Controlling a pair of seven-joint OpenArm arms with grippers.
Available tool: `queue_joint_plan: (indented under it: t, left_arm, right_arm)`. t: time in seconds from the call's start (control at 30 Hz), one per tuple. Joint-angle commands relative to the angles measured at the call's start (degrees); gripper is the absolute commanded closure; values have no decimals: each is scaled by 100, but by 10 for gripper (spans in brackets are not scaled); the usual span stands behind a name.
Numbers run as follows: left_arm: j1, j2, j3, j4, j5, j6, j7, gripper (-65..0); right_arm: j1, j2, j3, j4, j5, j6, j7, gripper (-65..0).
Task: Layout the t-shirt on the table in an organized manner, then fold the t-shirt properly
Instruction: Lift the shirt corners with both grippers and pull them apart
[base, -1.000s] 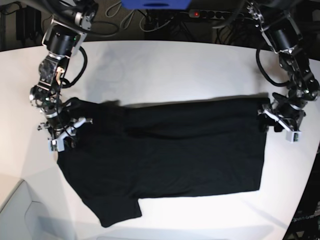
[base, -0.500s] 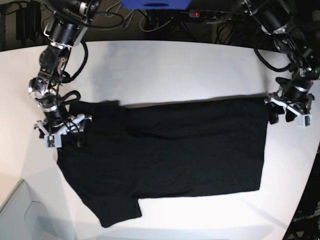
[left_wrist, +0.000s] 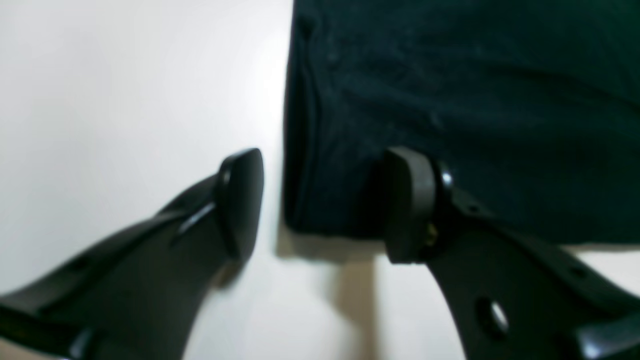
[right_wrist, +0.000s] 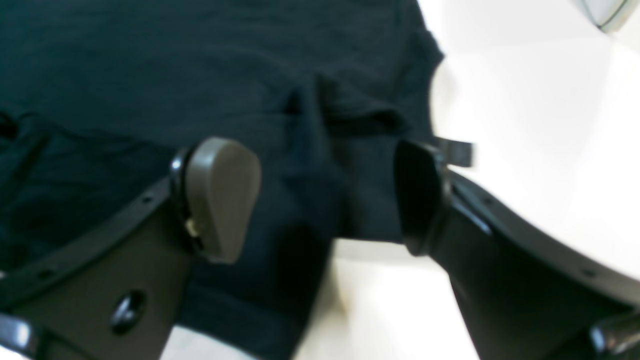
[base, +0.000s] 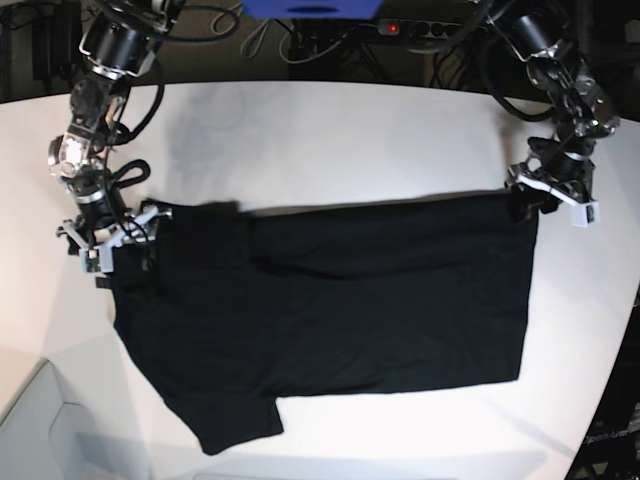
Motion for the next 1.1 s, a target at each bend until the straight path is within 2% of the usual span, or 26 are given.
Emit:
queue_joint_plan:
  t: [0.0,0.13,0.4,0.43,0.8,1.07]
  left_arm:
    - [-85,-43,3,-74,82,12,158,-360]
    - [-120,-69,47,-399,82,12,158,-335]
    - [-252,-78,425,-469,82,12,149,-22]
    - [-278,-78,425,-469,82,12,149,0]
    - [-331,-360,416,-461,82,12,149,-3]
    - [-357,-368,416,-461,82,12,149,-3]
  right_arm:
    - [109,91,136,110,108,-10,162,-456]
    - [135,170,487,75,108,-10,162,-456]
    - [144,416,549,-523,108,-10,153,-456]
    - [153,416,549,-629,108,-10,162,-456]
    - [733,908,558,-1684,108,-10,162,-456]
    - [794,899,540,-1754,108,-10,162,-456]
